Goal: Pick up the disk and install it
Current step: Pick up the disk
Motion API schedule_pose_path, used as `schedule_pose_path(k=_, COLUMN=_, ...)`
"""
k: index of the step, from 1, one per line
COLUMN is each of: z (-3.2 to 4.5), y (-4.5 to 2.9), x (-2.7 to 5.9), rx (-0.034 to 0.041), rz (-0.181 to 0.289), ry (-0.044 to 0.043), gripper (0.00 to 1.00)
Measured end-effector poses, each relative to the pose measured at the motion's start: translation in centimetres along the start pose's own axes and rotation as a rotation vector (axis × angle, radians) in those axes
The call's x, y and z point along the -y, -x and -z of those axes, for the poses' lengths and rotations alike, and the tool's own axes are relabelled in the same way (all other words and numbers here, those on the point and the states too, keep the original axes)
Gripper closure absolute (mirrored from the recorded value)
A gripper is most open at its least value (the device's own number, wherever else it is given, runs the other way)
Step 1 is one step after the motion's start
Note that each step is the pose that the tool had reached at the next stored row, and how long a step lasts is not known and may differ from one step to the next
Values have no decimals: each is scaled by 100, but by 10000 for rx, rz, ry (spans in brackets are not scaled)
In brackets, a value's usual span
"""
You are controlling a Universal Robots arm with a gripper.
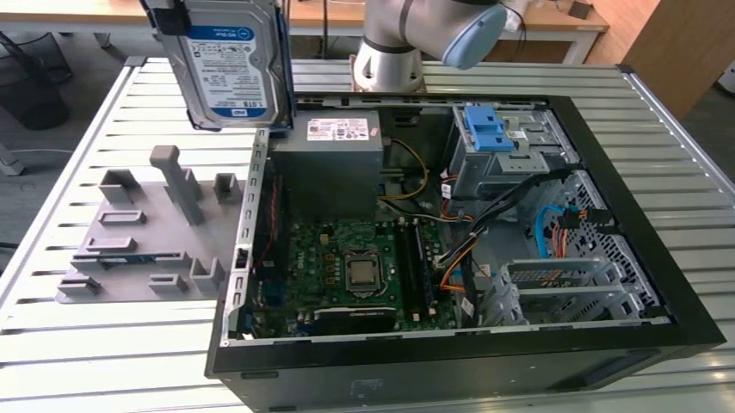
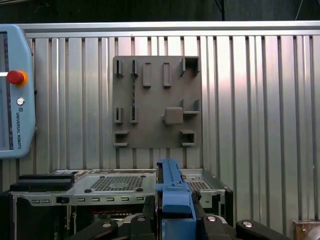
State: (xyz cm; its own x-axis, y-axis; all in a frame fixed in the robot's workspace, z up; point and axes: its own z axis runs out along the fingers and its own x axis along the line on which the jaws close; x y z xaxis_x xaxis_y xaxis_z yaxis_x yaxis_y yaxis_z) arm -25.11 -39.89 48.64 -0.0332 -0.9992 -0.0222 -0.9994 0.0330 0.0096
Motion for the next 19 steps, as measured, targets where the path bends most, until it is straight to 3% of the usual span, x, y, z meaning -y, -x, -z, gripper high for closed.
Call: schedule_pose_path(k=19, z=-1, y=8, x=231, rx=0, rz=0, ry=0, gripper=64)
